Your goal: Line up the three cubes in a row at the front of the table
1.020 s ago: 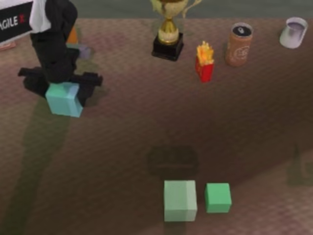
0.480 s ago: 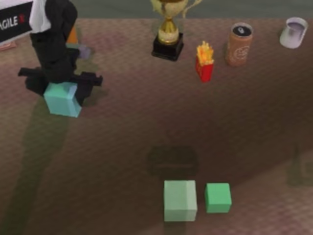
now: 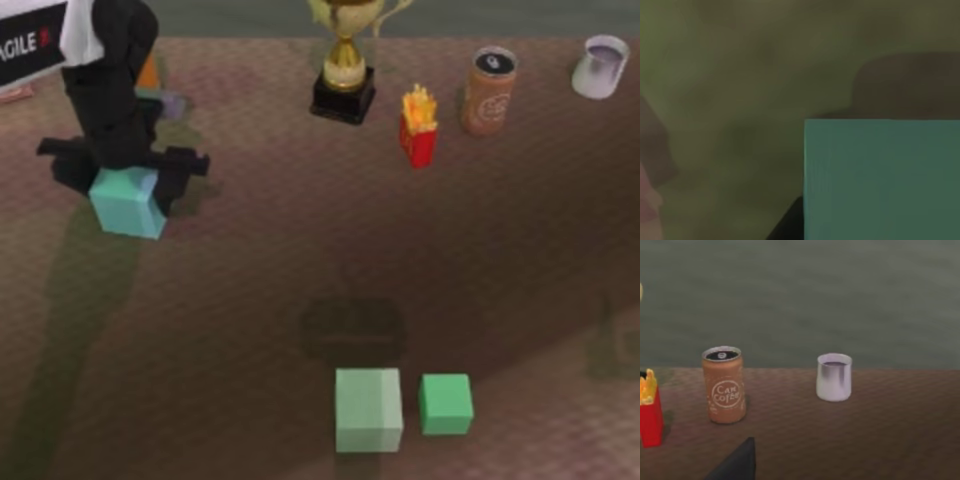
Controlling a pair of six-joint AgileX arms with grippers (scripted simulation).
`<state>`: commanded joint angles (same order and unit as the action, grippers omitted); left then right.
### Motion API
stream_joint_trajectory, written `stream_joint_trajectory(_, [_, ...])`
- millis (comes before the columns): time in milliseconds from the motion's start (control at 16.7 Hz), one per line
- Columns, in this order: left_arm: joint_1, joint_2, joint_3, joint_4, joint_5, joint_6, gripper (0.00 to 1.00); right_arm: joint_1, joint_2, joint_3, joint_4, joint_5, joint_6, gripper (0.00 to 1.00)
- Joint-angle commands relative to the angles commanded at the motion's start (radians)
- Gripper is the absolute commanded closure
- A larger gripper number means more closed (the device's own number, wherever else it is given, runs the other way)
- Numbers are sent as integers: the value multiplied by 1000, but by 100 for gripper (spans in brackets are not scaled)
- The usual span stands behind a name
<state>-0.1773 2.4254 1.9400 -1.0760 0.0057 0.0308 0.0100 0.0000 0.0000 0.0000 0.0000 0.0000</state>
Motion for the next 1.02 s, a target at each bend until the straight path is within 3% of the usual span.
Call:
stream_joint_trajectory(480, [18,-41,190,-233,-1,-2,100,0,0,0,0,0,0,0])
stream_joint_trajectory(840, [3,-52,182,-234,-1,-12,100,0,0,0,0,0,0,0])
stream_joint_trajectory(1020, [-65,-134,86,-204,-4,-103,100,0,0,0,0,0,0,0])
